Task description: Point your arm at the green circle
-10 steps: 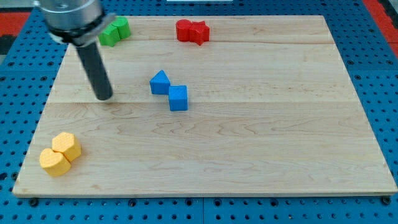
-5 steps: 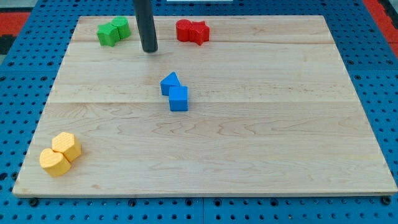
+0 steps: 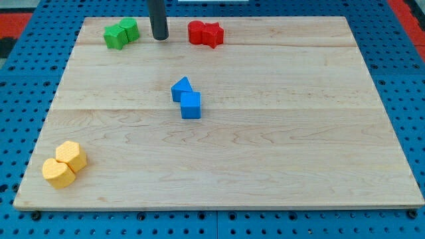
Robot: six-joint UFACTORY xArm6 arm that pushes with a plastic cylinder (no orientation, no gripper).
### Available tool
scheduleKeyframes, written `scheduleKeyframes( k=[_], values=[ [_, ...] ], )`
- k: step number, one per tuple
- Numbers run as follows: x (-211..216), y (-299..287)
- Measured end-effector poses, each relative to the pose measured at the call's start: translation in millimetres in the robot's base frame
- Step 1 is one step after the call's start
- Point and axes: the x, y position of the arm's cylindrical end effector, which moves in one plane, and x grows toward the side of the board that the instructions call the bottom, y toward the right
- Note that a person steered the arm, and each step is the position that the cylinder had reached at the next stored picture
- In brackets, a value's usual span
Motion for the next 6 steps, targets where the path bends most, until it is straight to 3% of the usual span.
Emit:
scheduleKeyframes(
  k=[2,6],
  values=[
    [-57,1],
    [-57,-59]
  ],
)
